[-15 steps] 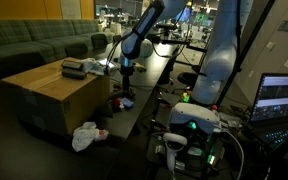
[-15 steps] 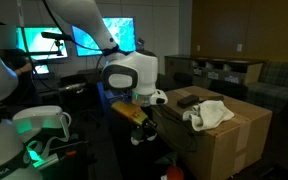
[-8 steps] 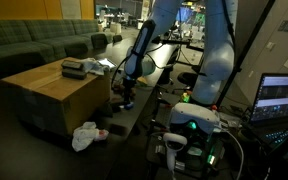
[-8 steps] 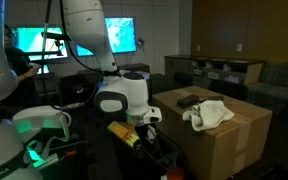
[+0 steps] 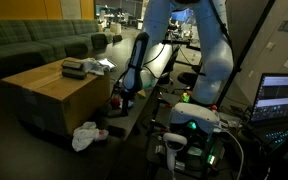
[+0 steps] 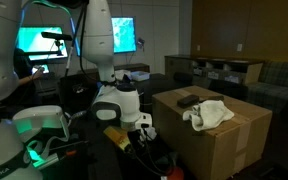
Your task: Remove the brown toy from the box and replace it with the towel, remove the blue object from the box and replace it with the gray duster and remove the orange plush toy from the box and replace it with the duster, remove the duster and replace it with the plastic bag
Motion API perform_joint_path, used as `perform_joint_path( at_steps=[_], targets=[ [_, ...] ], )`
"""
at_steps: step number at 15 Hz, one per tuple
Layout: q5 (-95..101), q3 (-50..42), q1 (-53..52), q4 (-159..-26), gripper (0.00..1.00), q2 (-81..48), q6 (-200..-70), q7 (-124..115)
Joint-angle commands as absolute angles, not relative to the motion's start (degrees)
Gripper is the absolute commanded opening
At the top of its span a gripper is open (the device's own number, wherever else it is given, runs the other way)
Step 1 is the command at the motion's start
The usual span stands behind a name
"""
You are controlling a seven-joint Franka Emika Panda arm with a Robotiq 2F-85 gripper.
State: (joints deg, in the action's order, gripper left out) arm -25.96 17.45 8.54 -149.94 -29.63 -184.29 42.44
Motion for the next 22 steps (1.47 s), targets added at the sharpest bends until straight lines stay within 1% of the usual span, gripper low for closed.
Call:
perform_joint_path(
  at_steps=[1,4,7,17,18,19,20,22],
  targets=[
    [-16.44,16.68,8.43,-147.47,0.32,-34.89,-189.8,31.6],
    [-7.5,11.82,4.7,-145.23,0.32,-38.01,-193.01,21.98],
    [-2.54,7.51,1.41,-142.99,0.32,-40.37,-194.33,15.44],
    [-1.22,1.64,-7.07,-138.77,0.32,-42.89,-194.91,7.43],
    [-1.19,1.28,-7.5,-138.74,0.48,-42.73,-194.73,7.16],
    [-1.17,1.06,-7.84,-138.68,0.82,-42.6,-194.67,6.85],
    [-1.22,0.67,-8.42,-138.71,0.83,-42.38,-194.68,6.64],
    [-1.05,0.33,-8.98,-139.37,0.96,-41.11,-194.2,6.55]
  ],
)
